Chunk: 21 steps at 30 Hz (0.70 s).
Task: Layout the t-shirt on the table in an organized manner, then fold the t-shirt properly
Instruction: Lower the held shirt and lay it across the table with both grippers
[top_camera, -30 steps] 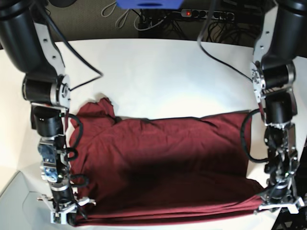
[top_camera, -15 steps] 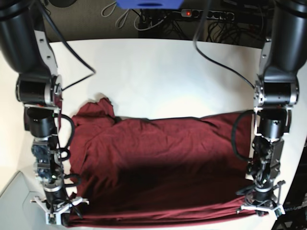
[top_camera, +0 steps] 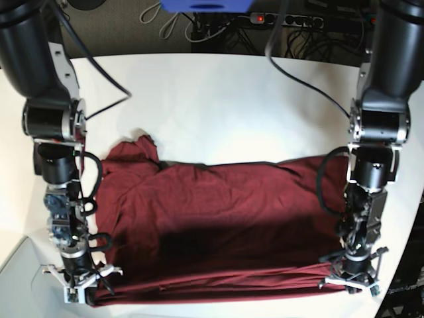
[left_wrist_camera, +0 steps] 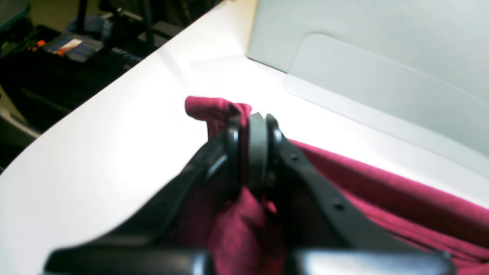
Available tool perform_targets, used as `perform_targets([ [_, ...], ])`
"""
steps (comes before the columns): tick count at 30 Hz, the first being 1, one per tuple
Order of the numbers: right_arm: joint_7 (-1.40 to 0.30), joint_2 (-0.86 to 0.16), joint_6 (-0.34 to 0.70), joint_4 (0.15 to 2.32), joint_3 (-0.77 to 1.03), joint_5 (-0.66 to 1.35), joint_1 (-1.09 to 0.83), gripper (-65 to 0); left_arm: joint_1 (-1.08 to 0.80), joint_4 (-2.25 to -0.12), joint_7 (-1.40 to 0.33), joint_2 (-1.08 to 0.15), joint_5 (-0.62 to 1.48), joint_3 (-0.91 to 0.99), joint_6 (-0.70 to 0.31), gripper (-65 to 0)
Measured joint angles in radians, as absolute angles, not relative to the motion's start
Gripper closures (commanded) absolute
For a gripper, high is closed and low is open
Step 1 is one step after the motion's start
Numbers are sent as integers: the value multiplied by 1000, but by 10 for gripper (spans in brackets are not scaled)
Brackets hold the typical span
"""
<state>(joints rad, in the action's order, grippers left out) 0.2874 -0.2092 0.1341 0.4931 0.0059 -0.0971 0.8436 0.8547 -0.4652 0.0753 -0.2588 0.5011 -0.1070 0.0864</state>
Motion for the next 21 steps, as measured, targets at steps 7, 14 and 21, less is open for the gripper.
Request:
perform_targets([
  [7,288,-212,134,493,6,-97,844,0,883,-471,80,-261,498,-146,86,-2],
  [14,291,-222,134,494,10,-93,793,0,810,-475,73,-260,503,-144,85,-2],
  [21,292,-273,126,879,35,-87,570,0,582,-912,63,-316,505,-141,100,-1],
])
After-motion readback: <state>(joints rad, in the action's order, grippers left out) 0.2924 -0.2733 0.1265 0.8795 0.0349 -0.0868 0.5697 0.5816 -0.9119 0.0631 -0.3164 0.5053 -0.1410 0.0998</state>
